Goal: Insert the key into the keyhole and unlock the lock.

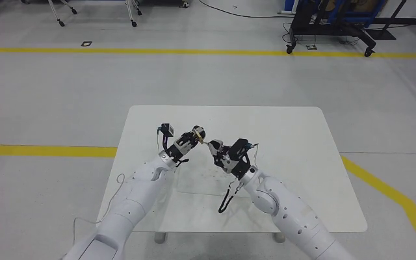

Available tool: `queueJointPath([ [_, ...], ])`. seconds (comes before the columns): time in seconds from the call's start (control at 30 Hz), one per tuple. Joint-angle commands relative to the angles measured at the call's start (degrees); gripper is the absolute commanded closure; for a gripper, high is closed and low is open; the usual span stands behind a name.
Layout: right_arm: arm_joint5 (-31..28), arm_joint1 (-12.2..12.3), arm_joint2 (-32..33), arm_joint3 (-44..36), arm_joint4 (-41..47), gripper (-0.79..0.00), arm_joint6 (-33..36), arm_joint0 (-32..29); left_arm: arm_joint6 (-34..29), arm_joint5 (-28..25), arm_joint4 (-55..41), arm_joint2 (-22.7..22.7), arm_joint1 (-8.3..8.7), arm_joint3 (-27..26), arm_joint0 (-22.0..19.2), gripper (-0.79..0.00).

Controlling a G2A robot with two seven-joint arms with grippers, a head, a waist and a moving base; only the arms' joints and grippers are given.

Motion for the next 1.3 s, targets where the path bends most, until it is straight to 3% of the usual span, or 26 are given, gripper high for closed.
queueJointPath([
  [0.0,1.0,-0.1,-0.1,-0.1,-0.7,0.000,0.0,-0.1,0.0,0.1,0.1,-0.1,-0.08,0.1,0.0,0.000],
  [0.4,8.5,-1.3,-1.6,-0.6,-6.2,0.000,-1.1,-0.3,0.9,-0.1,0.9,-0.8,-0.51,0.3,0.2,0.000],
  [0.67,14.1,-2.2,-3.1,-0.3,-10.4,0.000,-4.6,-0.9,1.3,3.0,-1.4,-1.6,-0.89,0.3,0.6,0.000],
  [1.27,13.6,-3.8,-3.4,2.2,-10.9,0.000,-6.2,-0.1,0.0,5.5,-1.9,-2.8,-1.43,0.4,1.0,0.000],
])
